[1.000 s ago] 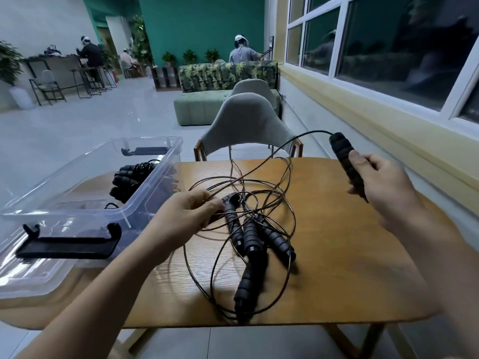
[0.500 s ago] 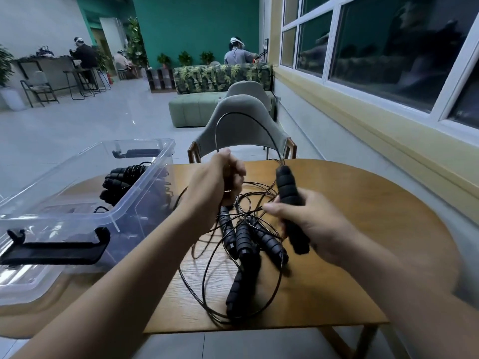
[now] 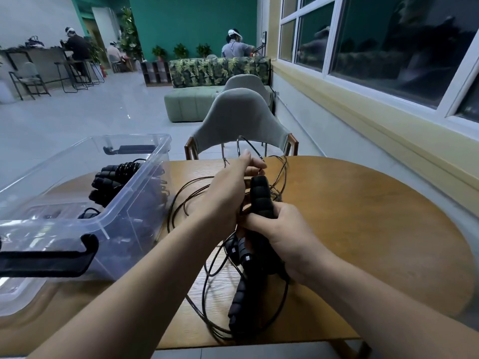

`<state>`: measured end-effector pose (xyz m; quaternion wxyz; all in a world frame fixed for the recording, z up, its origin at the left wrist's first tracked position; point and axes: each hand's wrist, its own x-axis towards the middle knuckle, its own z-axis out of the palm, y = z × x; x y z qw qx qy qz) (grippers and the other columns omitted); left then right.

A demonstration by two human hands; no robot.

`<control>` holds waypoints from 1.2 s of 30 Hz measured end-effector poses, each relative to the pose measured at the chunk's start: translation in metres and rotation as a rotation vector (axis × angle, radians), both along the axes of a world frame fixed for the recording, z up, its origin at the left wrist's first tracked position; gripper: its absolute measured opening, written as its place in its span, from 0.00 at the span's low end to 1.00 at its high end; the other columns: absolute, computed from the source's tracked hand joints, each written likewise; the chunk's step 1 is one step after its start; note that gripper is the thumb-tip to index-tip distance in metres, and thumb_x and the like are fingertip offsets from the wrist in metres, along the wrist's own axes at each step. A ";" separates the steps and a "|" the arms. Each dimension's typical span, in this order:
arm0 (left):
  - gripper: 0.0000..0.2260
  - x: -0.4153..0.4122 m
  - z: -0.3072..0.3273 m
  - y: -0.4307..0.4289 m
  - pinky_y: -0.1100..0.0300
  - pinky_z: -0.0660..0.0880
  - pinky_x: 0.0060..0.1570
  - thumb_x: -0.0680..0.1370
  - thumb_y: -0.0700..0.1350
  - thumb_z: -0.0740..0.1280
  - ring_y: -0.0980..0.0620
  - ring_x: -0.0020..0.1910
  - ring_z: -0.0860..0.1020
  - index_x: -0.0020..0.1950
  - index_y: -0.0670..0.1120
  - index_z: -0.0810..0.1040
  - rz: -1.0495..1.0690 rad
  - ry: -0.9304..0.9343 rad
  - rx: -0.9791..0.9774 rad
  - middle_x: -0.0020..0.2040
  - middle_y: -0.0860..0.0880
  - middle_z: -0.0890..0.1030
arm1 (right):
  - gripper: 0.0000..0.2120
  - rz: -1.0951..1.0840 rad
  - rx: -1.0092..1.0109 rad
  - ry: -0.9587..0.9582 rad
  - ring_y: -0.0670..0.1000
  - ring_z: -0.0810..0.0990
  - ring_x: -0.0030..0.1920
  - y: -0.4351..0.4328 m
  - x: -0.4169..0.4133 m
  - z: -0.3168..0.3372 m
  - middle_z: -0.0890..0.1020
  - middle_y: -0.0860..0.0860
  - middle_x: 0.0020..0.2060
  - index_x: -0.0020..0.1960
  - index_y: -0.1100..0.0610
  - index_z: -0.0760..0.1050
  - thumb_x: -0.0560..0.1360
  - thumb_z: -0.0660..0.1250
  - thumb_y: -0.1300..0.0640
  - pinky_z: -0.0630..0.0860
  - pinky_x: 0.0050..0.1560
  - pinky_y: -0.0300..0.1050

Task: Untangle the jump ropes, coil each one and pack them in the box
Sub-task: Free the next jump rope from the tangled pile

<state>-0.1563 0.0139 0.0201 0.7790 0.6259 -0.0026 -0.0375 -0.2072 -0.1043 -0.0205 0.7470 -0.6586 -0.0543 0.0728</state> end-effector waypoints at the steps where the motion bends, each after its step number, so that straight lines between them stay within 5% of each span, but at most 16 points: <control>1: 0.17 0.000 -0.002 0.000 0.55 0.75 0.39 0.86 0.58 0.61 0.50 0.38 0.77 0.50 0.49 0.83 -0.002 -0.018 0.021 0.48 0.47 0.81 | 0.06 0.007 0.011 0.014 0.58 0.82 0.36 0.001 0.001 0.001 0.84 0.60 0.38 0.51 0.68 0.81 0.77 0.74 0.66 0.80 0.38 0.50; 5: 0.12 0.002 -0.011 0.003 0.52 0.80 0.43 0.84 0.60 0.64 0.52 0.44 0.83 0.65 0.61 0.78 -0.019 -0.133 0.143 0.59 0.49 0.84 | 0.01 0.002 0.119 0.053 0.52 0.77 0.28 -0.001 0.004 0.016 0.79 0.58 0.34 0.49 0.64 0.79 0.79 0.69 0.68 0.76 0.29 0.42; 8: 0.18 -0.008 -0.014 0.006 0.58 0.75 0.36 0.85 0.62 0.61 0.55 0.34 0.78 0.72 0.56 0.71 -0.157 -0.151 0.183 0.45 0.51 0.80 | 0.05 -0.010 0.251 0.095 0.49 0.75 0.27 -0.012 0.011 0.033 0.78 0.57 0.34 0.47 0.62 0.80 0.81 0.67 0.67 0.75 0.27 0.38; 12: 0.17 -0.030 -0.016 0.011 0.55 0.79 0.47 0.87 0.56 0.61 0.47 0.45 0.85 0.65 0.44 0.77 -0.356 -0.181 0.344 0.45 0.47 0.85 | 0.06 -0.070 0.349 0.116 0.47 0.75 0.29 -0.039 0.024 0.047 0.78 0.52 0.34 0.44 0.59 0.76 0.79 0.70 0.63 0.75 0.28 0.38; 15: 0.08 -0.033 -0.025 0.019 0.55 0.81 0.54 0.85 0.50 0.67 0.51 0.47 0.86 0.58 0.48 0.83 -0.355 -0.339 0.580 0.46 0.48 0.87 | 0.06 -0.135 0.421 0.121 0.45 0.77 0.31 -0.058 0.030 0.051 0.79 0.50 0.36 0.46 0.56 0.75 0.79 0.70 0.62 0.77 0.32 0.35; 19: 0.04 -0.028 -0.027 0.033 0.65 0.77 0.46 0.85 0.48 0.68 0.59 0.44 0.84 0.55 0.52 0.83 -0.270 -0.463 0.773 0.43 0.52 0.86 | 0.08 -0.200 0.456 0.134 0.44 0.78 0.32 -0.073 0.035 0.050 0.79 0.48 0.36 0.45 0.54 0.73 0.80 0.70 0.61 0.77 0.32 0.35; 26: 0.08 -0.008 -0.035 0.055 0.43 0.81 0.46 0.85 0.54 0.67 0.51 0.40 0.84 0.49 0.56 0.83 -0.123 -0.477 0.886 0.39 0.53 0.85 | 0.05 -0.254 0.451 0.121 0.44 0.80 0.33 -0.079 0.037 0.046 0.82 0.49 0.39 0.49 0.55 0.75 0.80 0.71 0.59 0.79 0.35 0.35; 31: 0.08 -0.007 -0.030 0.050 0.57 0.72 0.37 0.85 0.52 0.67 0.58 0.34 0.79 0.50 0.54 0.83 -0.073 -0.529 0.807 0.36 0.52 0.84 | 0.06 -0.189 0.249 0.038 0.47 0.79 0.33 -0.052 0.031 0.033 0.84 0.54 0.40 0.54 0.60 0.78 0.79 0.73 0.61 0.78 0.34 0.38; 36: 0.05 -0.008 -0.037 0.038 0.61 0.72 0.36 0.84 0.46 0.69 0.60 0.36 0.79 0.49 0.53 0.80 -0.053 -0.625 0.896 0.35 0.56 0.82 | 0.04 -0.142 0.116 -0.042 0.51 0.79 0.32 -0.022 0.020 0.023 0.84 0.57 0.38 0.47 0.61 0.81 0.79 0.74 0.62 0.77 0.34 0.42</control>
